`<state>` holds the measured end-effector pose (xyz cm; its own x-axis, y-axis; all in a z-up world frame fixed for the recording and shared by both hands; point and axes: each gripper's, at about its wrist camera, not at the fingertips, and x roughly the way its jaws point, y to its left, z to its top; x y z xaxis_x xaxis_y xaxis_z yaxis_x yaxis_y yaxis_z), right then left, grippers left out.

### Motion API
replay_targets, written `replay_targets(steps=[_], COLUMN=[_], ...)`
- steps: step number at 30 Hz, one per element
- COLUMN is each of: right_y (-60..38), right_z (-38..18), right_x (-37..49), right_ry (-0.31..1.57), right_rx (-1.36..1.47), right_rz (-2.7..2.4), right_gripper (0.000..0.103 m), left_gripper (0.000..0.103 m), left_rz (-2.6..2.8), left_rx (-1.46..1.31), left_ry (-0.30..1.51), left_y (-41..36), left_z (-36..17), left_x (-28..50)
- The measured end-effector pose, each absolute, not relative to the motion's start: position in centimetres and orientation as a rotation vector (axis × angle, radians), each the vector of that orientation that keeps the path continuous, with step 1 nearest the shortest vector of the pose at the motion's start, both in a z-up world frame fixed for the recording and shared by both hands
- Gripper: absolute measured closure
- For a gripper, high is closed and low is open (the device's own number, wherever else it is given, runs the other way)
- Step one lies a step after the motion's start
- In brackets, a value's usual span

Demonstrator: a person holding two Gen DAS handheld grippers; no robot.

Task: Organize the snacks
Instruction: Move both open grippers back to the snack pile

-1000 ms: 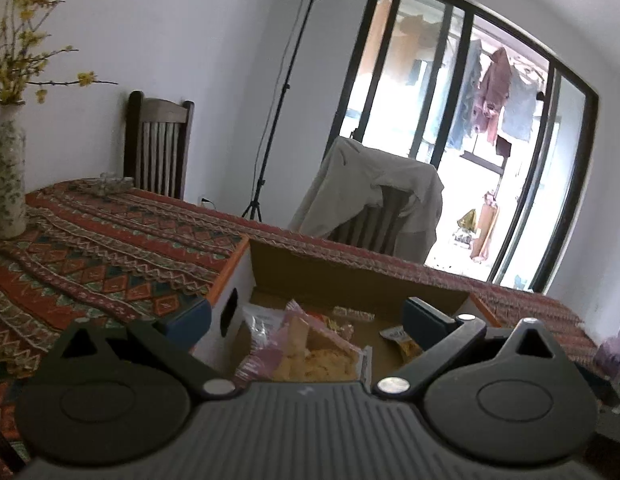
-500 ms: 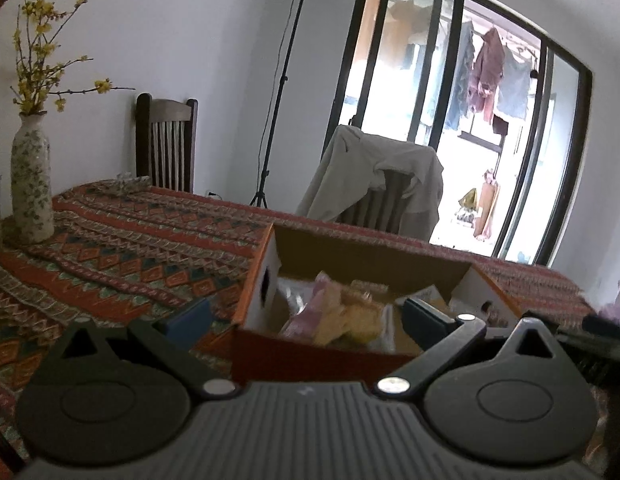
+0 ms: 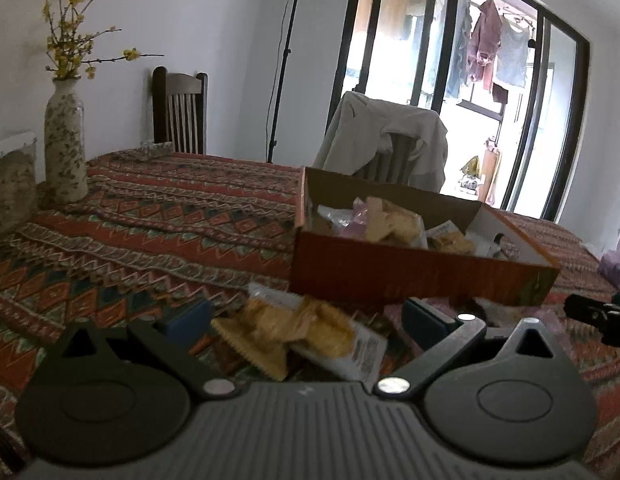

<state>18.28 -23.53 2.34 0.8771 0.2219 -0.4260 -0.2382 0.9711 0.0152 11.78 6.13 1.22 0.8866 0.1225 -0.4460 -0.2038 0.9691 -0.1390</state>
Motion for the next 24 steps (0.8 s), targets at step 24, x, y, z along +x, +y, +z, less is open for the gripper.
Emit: replay_targets(steps=[24], right_y=[-23.2], right_z=[0.4], right_x=[11.7], right_ry=[0.556], right_rx=[-0.017], right_rz=[0.311], right_gripper=[0.000], left_gripper=[0.000], left_rz=[0.170], left_rx=[-0.213], left_ry=[0.432], left_y=[7.7], left_z=[0.7], left_x=[4.7])
